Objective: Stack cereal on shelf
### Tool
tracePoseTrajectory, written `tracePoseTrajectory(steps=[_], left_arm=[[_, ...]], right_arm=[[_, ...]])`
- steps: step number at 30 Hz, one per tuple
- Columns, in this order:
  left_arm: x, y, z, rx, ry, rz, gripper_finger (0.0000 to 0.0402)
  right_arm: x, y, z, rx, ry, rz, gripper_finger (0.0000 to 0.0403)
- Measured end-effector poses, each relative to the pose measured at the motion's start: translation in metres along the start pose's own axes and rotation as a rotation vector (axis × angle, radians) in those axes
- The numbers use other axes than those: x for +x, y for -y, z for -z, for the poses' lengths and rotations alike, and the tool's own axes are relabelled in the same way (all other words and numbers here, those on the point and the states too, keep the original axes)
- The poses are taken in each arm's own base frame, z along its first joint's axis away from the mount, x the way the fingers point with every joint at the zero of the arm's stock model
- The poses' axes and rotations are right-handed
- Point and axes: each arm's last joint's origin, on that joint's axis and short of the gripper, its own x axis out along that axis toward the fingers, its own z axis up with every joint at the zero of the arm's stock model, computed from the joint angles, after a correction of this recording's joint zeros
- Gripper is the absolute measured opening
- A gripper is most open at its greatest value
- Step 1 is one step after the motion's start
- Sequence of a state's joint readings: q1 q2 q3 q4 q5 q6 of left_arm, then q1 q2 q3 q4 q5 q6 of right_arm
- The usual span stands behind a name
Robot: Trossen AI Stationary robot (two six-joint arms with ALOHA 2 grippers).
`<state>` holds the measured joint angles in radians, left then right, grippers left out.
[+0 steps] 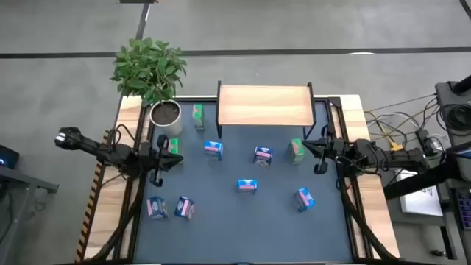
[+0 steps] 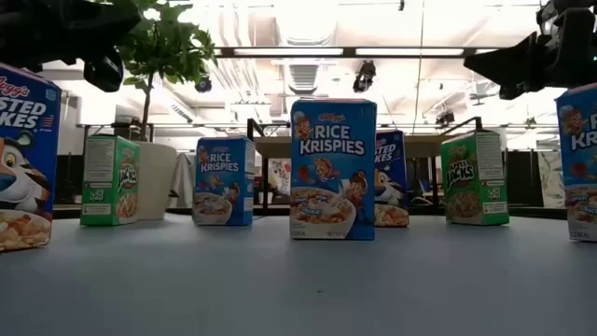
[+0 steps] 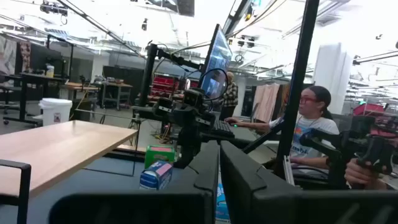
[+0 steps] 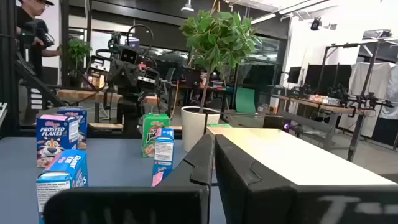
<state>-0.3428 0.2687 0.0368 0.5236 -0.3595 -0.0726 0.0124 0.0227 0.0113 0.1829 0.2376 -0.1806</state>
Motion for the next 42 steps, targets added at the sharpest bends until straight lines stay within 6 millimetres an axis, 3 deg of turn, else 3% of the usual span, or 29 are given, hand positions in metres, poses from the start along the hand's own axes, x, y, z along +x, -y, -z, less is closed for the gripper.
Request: tracePoseTrajectory(steps=[15,23,28,32,42], left_arm=[[0.0,0.0,-0.001,-0.032,0.01,-0.017,0.0],[0.007,-0.006,-0.001,-0.197,0.009,-0.342,0.0],[0.033,0.005,-0.024,-0.156,-0.055,-0.346,0.0],[0.058,0.016,-0.039,-0.089,-0.259,-0.387,0.0],[0.119,0.04,-0.043,0.182,-0.78,-0.478,0.0]], right_arm=[[0.0,0.0,0.0,-0.003,0.0,0.0,0.0009],[0.0,0.0,0.0,0.005,0.0,0.0,0.0009],[0.0,0.0,-0.001,0.007,0.009,0.002,0.0009],[0.0,0.0,-0.001,0.007,0.008,0.001,0.0009],[0.0,0.0,0.0,0.004,0.001,0.0,0.0009]])
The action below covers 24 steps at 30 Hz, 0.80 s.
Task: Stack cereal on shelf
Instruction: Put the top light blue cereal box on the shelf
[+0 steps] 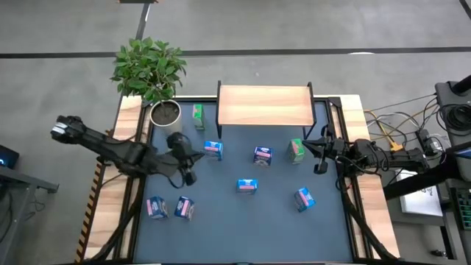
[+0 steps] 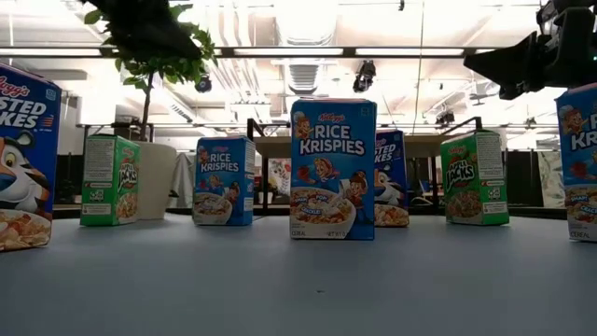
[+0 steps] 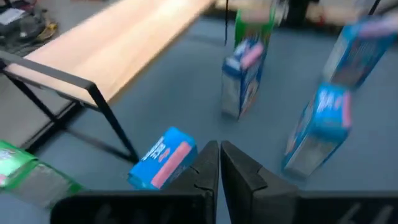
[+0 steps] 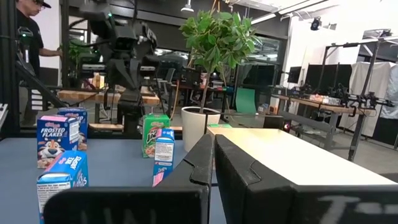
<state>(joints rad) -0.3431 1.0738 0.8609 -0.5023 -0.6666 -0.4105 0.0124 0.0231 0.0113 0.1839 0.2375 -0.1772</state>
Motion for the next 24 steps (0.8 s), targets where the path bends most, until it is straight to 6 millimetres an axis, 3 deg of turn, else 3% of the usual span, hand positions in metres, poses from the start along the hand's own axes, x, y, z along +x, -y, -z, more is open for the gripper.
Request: tracePoseTrajectory(steps=[8,15,24], left_arm=[[0.022,0.02,-0.031,0.252,-0.184,0.023,0.0015],[0.05,-0.005,-0.044,0.28,-0.299,0.105,0.01],[0.08,-0.037,-0.031,0.354,-0.376,0.05,0.0229]], right_arm=[[0.0,0.0,0.0,-0.007,-0.001,-0.001,0.0009],[0.0,0.0,0.0,-0.007,-0.002,-0.001,0.0009],[0.0,-0.001,0.003,-0.004,-0.029,-0.006,0.0009]])
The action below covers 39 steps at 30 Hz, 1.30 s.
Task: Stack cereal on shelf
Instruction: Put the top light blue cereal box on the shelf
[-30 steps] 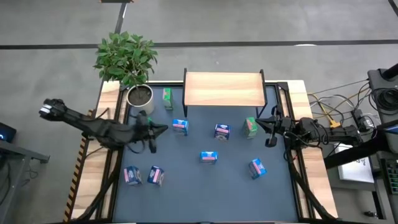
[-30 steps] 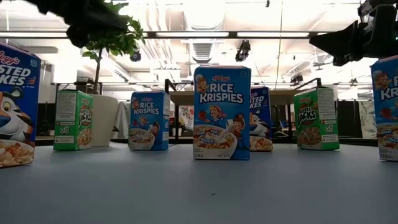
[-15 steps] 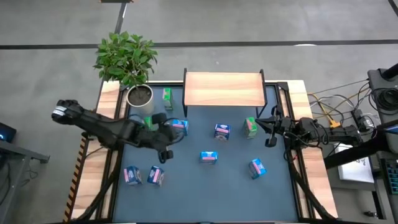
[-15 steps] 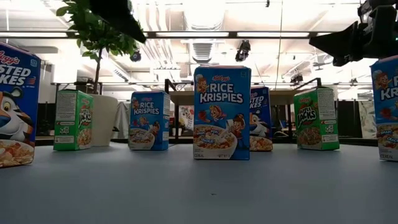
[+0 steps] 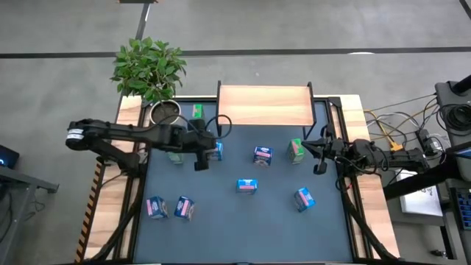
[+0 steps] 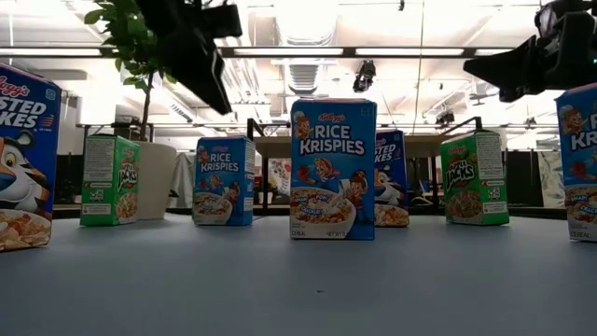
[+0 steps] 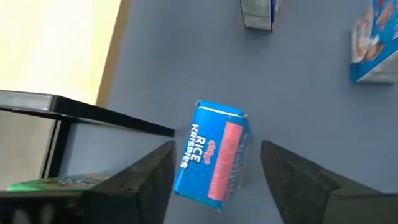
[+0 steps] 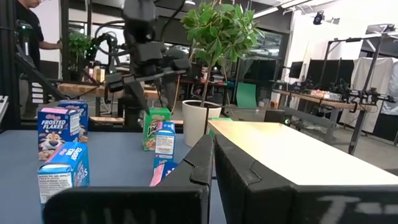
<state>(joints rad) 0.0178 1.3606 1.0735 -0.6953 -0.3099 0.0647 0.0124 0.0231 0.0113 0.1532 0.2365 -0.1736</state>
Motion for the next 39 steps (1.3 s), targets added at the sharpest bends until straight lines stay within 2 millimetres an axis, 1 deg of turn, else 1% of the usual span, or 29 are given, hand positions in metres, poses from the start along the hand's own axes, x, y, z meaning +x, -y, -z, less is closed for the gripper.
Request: tracePoseTrajectory(steps=[2,5,13,20,31,37,39], left_arm=[[0.006,-0.002,0.002,0.015,-0.01,0.024,0.024],[0.014,-0.005,0.002,0.021,-0.017,0.027,0.0243],[0.033,-0.015,0.004,0.023,-0.068,0.055,0.0225],[0.049,-0.016,0.007,0.041,-0.112,0.073,0.0208],[0.051,-0.015,0.007,0.038,-0.113,0.094,0.0151],[0.046,-0.014,0.005,0.023,-0.093,0.128,0.014],[0.04,-0.014,-0.002,0.003,-0.059,0.158,0.0139]], right_arm=[[0.0,0.0,0.001,0.003,-0.006,-0.001,0.0009],[0.0,0.0,0.002,0.002,-0.019,-0.003,0.0009],[0.0,0.0,0.002,0.004,-0.022,-0.004,0.0009],[0.0,0.0,0.002,0.012,-0.022,-0.004,0.0009],[0.0,0.0,0.002,0.018,-0.022,-0.004,0.0009],[0.0,0.0,0.002,0.019,-0.022,-0.003,0.0009],[0.0,0.0,0.002,0.019,-0.022,-0.004,0.0009]])
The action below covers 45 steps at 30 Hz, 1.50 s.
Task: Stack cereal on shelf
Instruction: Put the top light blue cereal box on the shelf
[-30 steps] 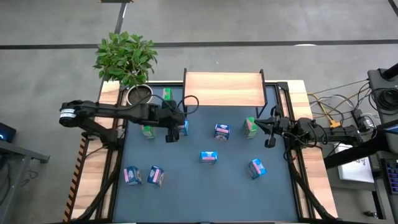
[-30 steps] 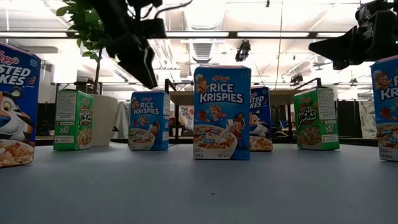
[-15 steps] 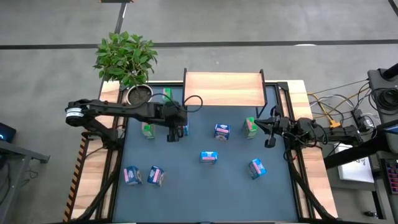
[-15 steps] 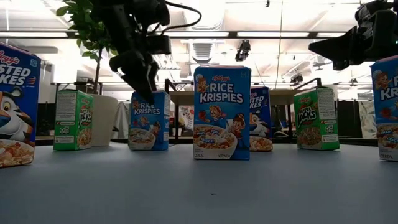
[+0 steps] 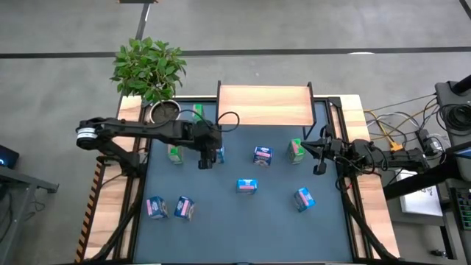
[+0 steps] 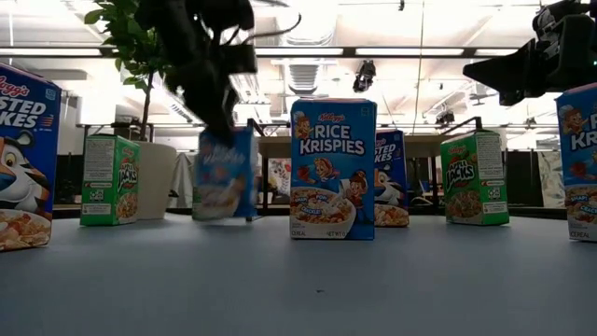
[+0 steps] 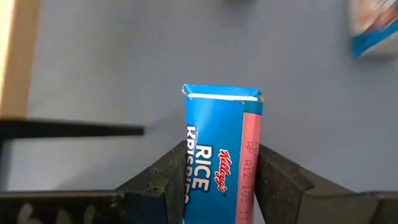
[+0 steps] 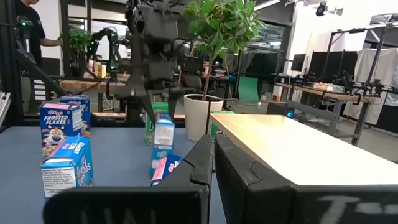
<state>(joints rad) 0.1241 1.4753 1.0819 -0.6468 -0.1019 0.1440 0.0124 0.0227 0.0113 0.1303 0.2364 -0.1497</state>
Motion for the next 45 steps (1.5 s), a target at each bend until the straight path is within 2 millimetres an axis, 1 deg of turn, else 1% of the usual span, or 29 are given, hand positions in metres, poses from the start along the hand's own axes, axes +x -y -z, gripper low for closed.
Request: tracePoseTrajectory(steps=[3,7,12,15,17,22,28,34,40,45], left_arm=[[-0.015,0.0,-0.016,-0.012,0.073,0.03,0.0139],[-0.039,-0.006,-0.042,-0.011,0.177,0.019,0.0139],[-0.063,-0.015,-0.073,0.058,0.292,-0.015,0.0139],[-0.069,-0.023,-0.092,0.088,0.333,-0.039,0.0139],[-0.07,-0.031,-0.105,0.107,0.346,-0.06,0.0139],[-0.068,-0.06,-0.127,0.163,0.267,-0.102,0.0139],[-0.07,-0.1,-0.138,0.15,0.197,-0.111,0.0139],[-0.077,-0.133,-0.142,0.097,0.21,-0.113,0.0139],[-0.066,-0.155,-0.135,0.091,0.128,-0.114,0.0139],[-0.056,-0.178,-0.126,0.058,0.076,-0.126,0.0139]], right_arm=[[0.0,0.0,0.0,0.0,0.0,0.0,0.0009],[0.0,0.0,0.0,0.0,0.0,0.0,0.0009],[0.0,0.0,0.0,0.0,0.0,0.0,0.0009],[0.0,0.0,0.0,0.0,0.0,0.0,0.0009],[0.0,0.0,0.0,0.001,0.0,0.0,0.0009],[0.0,0.0,0.0,0.013,0.0,0.0,0.0009],[0.0,0.0,0.0,0.019,-0.002,0.0,0.0009],[0.0,0.0,0.0,0.019,-0.003,0.0,0.0009],[0.0,0.0,0.001,0.019,-0.007,-0.001,0.0009],[0.0,0.0,0.001,0.025,-0.007,-0.001,0.0009]])
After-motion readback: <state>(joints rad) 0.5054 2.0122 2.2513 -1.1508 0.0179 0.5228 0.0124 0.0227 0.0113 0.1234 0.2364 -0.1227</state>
